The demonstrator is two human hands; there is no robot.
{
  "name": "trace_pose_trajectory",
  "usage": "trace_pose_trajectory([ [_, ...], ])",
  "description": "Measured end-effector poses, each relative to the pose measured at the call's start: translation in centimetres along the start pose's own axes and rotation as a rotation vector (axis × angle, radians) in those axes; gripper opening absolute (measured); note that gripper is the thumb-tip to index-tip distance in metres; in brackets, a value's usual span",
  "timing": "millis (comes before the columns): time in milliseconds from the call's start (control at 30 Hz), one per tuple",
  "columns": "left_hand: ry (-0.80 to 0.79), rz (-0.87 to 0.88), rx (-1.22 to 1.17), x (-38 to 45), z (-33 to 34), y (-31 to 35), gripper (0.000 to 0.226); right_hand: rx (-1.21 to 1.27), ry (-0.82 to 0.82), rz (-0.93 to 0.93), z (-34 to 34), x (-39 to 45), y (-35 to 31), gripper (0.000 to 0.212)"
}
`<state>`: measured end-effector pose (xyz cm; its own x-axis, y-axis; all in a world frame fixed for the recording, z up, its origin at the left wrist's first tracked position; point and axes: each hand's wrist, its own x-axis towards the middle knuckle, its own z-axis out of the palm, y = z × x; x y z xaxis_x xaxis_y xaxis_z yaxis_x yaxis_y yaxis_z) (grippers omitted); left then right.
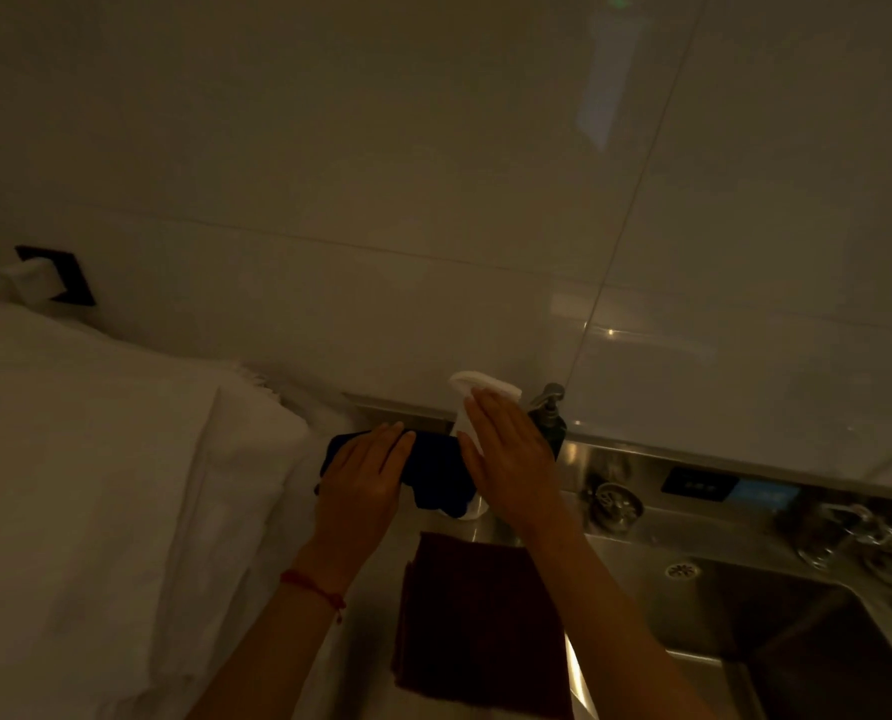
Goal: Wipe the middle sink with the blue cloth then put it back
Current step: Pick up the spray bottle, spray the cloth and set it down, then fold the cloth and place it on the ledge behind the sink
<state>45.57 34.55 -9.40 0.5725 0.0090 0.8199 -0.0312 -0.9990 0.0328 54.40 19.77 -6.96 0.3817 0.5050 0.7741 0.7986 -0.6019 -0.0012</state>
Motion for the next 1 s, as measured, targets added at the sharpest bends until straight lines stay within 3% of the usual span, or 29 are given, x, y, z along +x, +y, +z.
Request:
trace_pose_trajectory([
  [100, -0.019, 0.019, -0.056, 0.1, -0.2, 0.5, 0.046, 0.028, -0.032, -0.006, -1.1, -0.7, -1.5, 0.044],
  [233, 0.013, 0.080, -0.086, 0.1, -0.2, 1.3, 0.019, 0.049, -0.080, -0.032, -2.6, -2.2, -2.8, 0.050],
  [333, 0.021, 0.093, -0.089, 0.2, -0.3, 2.2, 0.034, 0.037, -0.090, -0.023, -3.2, -3.4, -3.1, 0.047],
  [633, -0.019, 0.118, -0.128, -0.2, -1.7, 6.4, 0.028, -0.060, -0.109, 0.060, -5.7, -6.2, -2.7, 0.061],
  [800, -0.091, 0.120, -0.129, -0.2, -2.7, 10.6, 0.046, -0.124, -0.056, 0.067, -7.8, -8.6, -0.9, 0.055],
  [933, -0.073, 0.146, -0.108, -0.8, -2.6, 14.8, 0.023, -0.120, -0.029, 0.041, -10.6, -11.0, 1.6, 0.056],
  [1000, -0.081, 0.167, -0.107, -1.1, -2.3, 16.7, 0.026, -0.123, -0.010, 0.026, -12.1, -12.3, 3.1, 0.053],
])
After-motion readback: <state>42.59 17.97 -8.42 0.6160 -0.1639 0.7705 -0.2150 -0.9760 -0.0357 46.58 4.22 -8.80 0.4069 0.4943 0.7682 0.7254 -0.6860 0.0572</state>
